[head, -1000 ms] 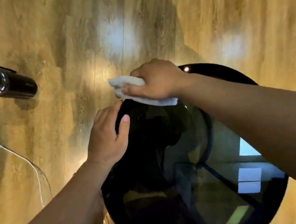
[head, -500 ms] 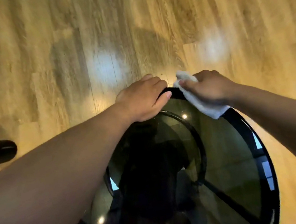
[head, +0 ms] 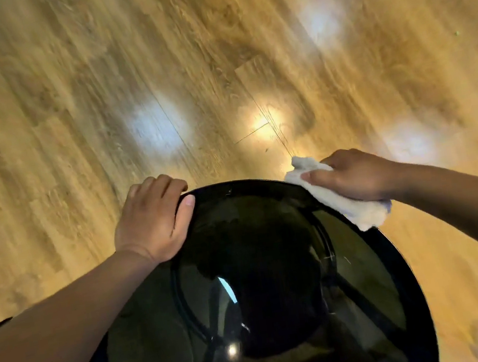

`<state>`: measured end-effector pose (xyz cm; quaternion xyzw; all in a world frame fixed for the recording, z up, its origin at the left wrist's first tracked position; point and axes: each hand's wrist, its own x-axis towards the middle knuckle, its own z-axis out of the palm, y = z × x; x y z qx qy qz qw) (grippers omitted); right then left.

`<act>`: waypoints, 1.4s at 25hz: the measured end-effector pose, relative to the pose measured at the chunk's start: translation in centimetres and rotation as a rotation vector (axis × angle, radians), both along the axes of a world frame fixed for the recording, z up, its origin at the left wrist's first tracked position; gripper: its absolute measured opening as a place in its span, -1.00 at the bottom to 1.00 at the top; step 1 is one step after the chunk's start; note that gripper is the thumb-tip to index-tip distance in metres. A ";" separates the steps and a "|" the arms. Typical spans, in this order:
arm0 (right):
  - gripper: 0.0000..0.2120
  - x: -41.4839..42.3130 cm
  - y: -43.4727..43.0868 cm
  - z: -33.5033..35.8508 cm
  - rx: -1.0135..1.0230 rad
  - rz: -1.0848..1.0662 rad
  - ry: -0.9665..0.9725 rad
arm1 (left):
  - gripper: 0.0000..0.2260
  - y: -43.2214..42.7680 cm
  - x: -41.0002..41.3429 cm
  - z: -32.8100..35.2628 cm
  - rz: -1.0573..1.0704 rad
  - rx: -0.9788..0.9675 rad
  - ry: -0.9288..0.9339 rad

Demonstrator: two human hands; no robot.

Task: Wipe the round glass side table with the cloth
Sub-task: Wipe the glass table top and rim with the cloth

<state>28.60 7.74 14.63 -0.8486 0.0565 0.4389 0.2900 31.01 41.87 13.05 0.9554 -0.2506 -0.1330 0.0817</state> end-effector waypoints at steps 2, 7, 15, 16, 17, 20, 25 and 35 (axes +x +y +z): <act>-0.52 -0.8 0.1 -0.5 0.014 0.021 -0.045 | -0.59 0.0 0.3 -0.1 -0.015 0.048 0.020; -0.51 4.4 9.8 -0.9 0.154 0.174 -0.235 | -0.57 0.2 0.0 -0.3 -0.037 0.048 -0.005; -0.59 -2.0 1.6 -1.4 0.117 -0.072 -0.239 | -0.54 0.2 0.3 -0.8 -0.048 0.020 -0.028; -0.56 -3.2 0.5 -1.0 0.051 -0.094 -0.194 | -0.53 0.3 0.2 -0.9 -0.046 0.023 -0.026; -0.55 -4.0 0.1 -0.8 0.005 -0.113 -0.173 | -0.52 0.3 0.2 -0.9 -0.040 0.026 -0.022; -0.58 -2.9 2.0 -0.5 -0.010 -0.084 -0.241 | -0.50 0.2 0.2 -0.6 -0.015 0.030 0.013; -0.53 3.4 10.1 -0.7 0.008 0.141 -0.309 | -0.45 0.2 0.2 -0.7 0.025 0.067 0.039; -0.20 -14.9 -0.7 -0.1 -0.331 -0.618 -0.185 | -0.80 1.2 7.0 8.6 0.921 -1.166 0.167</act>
